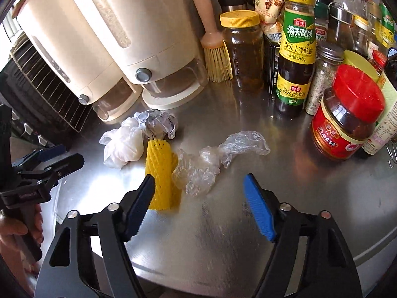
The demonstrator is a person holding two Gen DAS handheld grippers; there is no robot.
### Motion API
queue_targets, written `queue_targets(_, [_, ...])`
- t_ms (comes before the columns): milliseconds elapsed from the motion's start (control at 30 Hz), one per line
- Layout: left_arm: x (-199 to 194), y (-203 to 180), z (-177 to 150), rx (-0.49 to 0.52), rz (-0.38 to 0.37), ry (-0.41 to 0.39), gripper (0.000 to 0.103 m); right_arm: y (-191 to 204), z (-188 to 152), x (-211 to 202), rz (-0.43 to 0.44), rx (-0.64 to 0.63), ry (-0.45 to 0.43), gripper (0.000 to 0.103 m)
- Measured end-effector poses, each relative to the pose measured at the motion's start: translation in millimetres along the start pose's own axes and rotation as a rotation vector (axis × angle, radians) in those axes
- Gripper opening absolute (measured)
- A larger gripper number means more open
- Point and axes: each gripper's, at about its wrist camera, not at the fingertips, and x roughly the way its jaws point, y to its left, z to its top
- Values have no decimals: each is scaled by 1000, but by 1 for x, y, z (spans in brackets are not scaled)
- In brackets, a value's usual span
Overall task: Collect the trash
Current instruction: 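Grasp the white plastic bag with the left gripper while the right grasps the clear plastic bag, then lower both bags over the black bin and open both grippers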
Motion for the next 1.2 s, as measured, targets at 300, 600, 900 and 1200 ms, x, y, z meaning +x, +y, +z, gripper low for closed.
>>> queue_targets(300, [54,-4,19,-5,-12,53,93,3,11,31,-18,-27,35,59])
queue_targets(600, [58,-15,-3,-16,-104,94,29,-7,-3,41,4,4,84,9])
queue_targets(900, [-2,-17,-23,-5,-67,38,27,16,-8,-8,-14,-76,21,9])
queue_targets(1200, [-68,-29,-72,-13,-40,-19,27,36,-49,-52,33,-90,-7,9])
